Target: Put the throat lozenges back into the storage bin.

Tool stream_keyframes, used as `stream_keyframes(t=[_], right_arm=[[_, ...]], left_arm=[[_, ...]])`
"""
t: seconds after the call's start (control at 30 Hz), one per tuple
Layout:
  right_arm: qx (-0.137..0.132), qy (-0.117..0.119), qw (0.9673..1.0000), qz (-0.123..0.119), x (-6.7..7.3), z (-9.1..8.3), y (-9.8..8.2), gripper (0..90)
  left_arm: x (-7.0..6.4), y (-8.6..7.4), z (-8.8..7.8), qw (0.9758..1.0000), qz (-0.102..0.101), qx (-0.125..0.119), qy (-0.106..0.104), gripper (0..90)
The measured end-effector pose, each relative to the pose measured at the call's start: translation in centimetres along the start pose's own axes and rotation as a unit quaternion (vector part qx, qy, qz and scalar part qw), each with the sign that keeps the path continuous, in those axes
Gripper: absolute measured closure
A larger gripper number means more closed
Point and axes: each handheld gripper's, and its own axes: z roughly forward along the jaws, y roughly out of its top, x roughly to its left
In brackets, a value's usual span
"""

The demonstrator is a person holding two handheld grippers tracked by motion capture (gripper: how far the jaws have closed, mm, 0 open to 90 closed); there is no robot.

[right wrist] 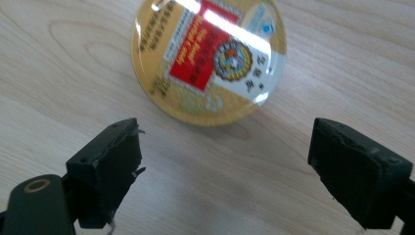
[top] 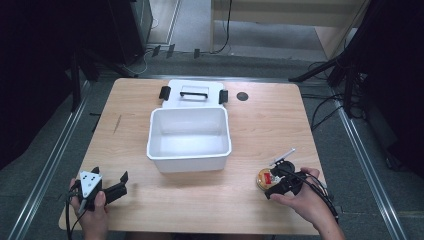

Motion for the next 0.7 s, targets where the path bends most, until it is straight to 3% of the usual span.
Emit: stream_keyframes(t=[0.1,0.33,0.53,0.7], right_arm=[[0.016,0.001,0.9997,0.015,0.4,0.1,1.5,12.4],[0.026,-0.002,0.9991,0.034,0.7,0.8,3.4,12.8],[0.043,0.009,0.9986,0.028,1.1,1.6,4.3,13.8],[0.062,0.003,0.9978,0.023,1.4,2.5,4.8,19.3]], left_arm=[[0.0,0.0,0.0,1.0000,0.002,0.003,0.000,5.6],[0.0,0.0,0.1,1.0000,0.002,0.006,0.000,6.1],[0.0,0.1,0.2,1.0000,0.001,0.008,0.000,6.1],[0.1,0.1,0.2,0.9999,-0.003,0.011,-0.003,6.2]])
